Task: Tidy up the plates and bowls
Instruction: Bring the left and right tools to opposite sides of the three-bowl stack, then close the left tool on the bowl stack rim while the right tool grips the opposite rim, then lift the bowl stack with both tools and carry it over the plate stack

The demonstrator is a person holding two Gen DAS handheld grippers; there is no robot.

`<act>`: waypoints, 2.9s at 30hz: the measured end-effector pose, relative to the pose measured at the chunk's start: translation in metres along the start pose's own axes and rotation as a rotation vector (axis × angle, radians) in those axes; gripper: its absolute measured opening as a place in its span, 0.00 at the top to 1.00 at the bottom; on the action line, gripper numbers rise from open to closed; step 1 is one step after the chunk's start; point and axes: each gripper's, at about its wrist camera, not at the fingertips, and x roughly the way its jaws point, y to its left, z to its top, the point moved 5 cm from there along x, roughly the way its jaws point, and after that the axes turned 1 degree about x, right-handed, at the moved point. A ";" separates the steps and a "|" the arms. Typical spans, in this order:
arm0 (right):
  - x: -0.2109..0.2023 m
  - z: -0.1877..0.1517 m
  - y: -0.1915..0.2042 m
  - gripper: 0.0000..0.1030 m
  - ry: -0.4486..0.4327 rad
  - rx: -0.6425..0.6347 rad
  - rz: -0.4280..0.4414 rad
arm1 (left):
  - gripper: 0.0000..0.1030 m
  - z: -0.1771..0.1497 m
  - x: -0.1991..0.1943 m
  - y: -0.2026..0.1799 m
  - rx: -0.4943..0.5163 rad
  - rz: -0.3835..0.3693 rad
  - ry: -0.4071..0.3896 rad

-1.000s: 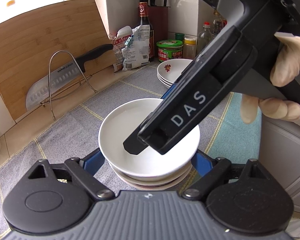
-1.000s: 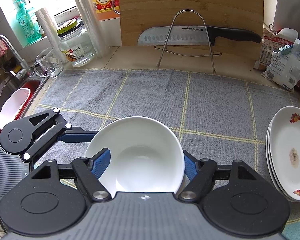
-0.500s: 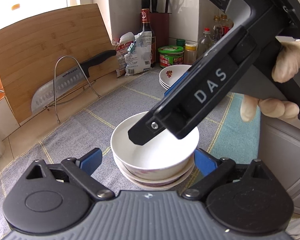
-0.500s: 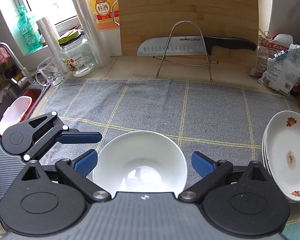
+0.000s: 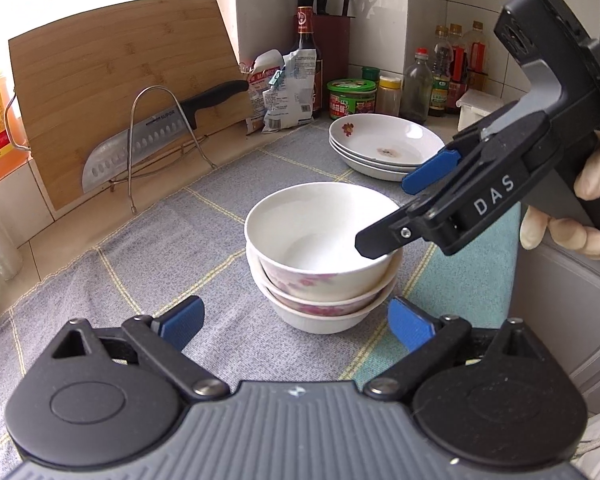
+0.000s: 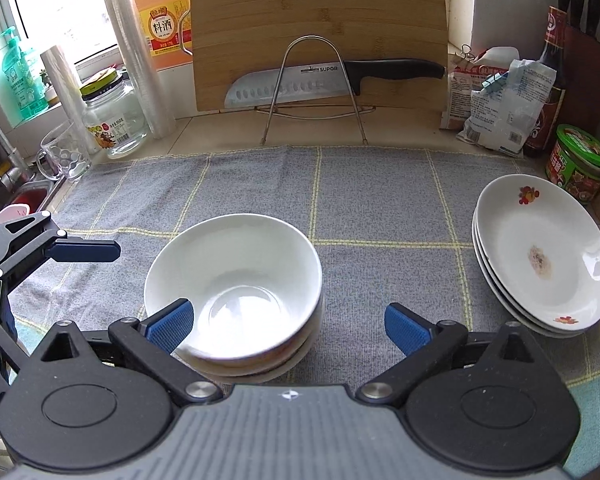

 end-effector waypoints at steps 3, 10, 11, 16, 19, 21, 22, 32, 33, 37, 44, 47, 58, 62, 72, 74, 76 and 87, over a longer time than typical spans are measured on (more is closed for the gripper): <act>0.003 -0.009 0.000 0.00 -0.006 0.019 -0.014 | 0.05 -0.002 0.000 0.001 0.006 -0.003 0.004; -0.011 -0.011 0.007 0.00 -0.071 0.043 -0.009 | 0.05 -0.012 0.008 0.011 -0.002 -0.042 0.016; -0.015 -0.011 0.008 0.00 -0.086 0.045 0.000 | 0.05 -0.015 0.012 0.013 -0.006 -0.055 0.024; -0.026 -0.023 0.018 0.00 -0.100 0.022 0.007 | 0.05 -0.026 0.032 0.018 -0.006 -0.091 0.055; -0.017 -0.036 0.017 0.00 -0.043 0.016 0.003 | 0.05 -0.032 0.043 0.016 -0.003 -0.085 0.087; -0.006 -0.045 0.015 0.00 0.009 -0.024 -0.008 | 0.05 -0.033 0.048 0.015 -0.001 -0.077 0.103; 0.000 -0.048 0.013 0.00 0.028 -0.052 -0.027 | 0.05 -0.034 0.051 0.013 -0.004 -0.065 0.115; 0.059 -0.050 -0.016 0.00 0.140 -0.299 0.092 | 0.00 -0.030 0.076 0.001 -0.071 0.049 0.229; 0.059 -0.050 -0.016 0.00 0.130 -0.329 0.104 | 0.00 -0.030 0.076 0.001 -0.086 0.059 0.225; 0.060 -0.050 -0.018 0.00 0.108 -0.451 0.158 | 0.00 -0.031 0.076 0.002 -0.119 0.093 0.193; 0.057 -0.053 -0.028 0.00 0.017 -0.535 0.256 | 0.00 -0.032 0.075 -0.001 -0.158 0.138 0.150; 0.058 -0.053 -0.031 0.00 -0.005 -0.547 0.275 | 0.00 -0.032 0.075 -0.001 -0.150 0.132 0.144; 0.065 -0.037 -0.024 0.00 0.022 -0.656 0.357 | 0.03 -0.021 0.070 -0.009 0.106 -0.007 0.106; 0.061 -0.025 -0.018 0.00 0.009 -0.699 0.397 | 0.05 -0.015 0.069 -0.009 0.162 -0.088 0.094; 0.057 -0.016 -0.005 0.08 0.045 -0.750 0.454 | 0.16 -0.005 0.069 -0.002 0.277 -0.205 0.094; 0.058 -0.014 -0.004 0.10 0.053 -0.756 0.456 | 0.16 -0.003 0.070 0.000 0.277 -0.226 0.091; 0.059 -0.014 -0.003 0.11 0.058 -0.767 0.454 | 0.17 -0.003 0.071 0.002 0.275 -0.247 0.093; 0.059 -0.015 -0.001 0.14 0.084 -0.775 0.455 | 0.18 0.002 0.078 0.003 0.304 -0.312 0.098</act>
